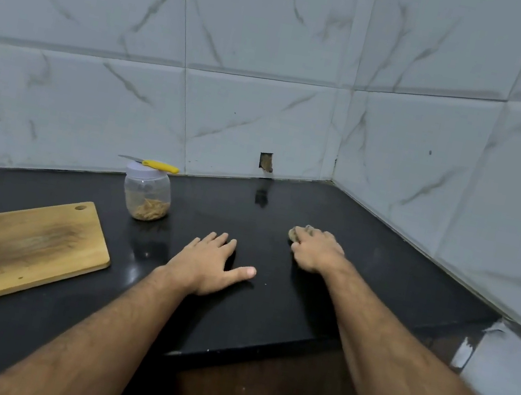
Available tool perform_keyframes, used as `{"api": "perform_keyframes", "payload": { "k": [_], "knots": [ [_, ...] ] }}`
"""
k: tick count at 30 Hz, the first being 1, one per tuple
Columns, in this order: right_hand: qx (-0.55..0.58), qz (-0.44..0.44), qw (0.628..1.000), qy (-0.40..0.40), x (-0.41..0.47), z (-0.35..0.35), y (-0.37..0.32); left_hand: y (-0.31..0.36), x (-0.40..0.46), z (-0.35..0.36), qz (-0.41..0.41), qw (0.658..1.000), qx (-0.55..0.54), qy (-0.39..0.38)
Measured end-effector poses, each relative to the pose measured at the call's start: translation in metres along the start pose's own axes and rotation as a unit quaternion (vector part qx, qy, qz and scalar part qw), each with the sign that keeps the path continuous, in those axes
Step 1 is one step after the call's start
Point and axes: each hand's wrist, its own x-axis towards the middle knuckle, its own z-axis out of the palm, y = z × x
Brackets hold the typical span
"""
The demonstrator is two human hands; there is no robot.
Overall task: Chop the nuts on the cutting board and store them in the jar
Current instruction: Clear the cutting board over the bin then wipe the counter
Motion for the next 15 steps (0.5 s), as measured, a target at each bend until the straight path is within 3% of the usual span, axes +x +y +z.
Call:
{"api": "perform_keyframes", "payload": {
  "k": [4, 7, 10, 12, 15],
  "knots": [
    [0.009, -0.134, 0.99, 0.044, -0.067, 0.025, -0.032, 0.014, -0.004, 0.004, 0.02, 1.0, -0.02, -0.005],
    [0.033, -0.151, 0.982, 0.112, -0.131, 0.022, -0.019, 0.019, -0.007, 0.012, 0.028, 1.0, -0.009, -0.011],
    [-0.023, -0.105, 0.988, 0.114, -0.105, 0.012, 0.019, 0.018, -0.011, 0.016, 0.025, 1.0, -0.011, 0.009],
    [-0.019, -0.015, 0.995, 0.094, -0.079, 0.004, 0.035, 0.021, -0.014, 0.014, 0.024, 1.0, -0.012, 0.009],
    [0.028, 0.022, 0.995, 0.098, -0.078, -0.003, 0.009, 0.025, -0.016, 0.013, 0.008, 0.999, 0.005, 0.042]
  ]
}}
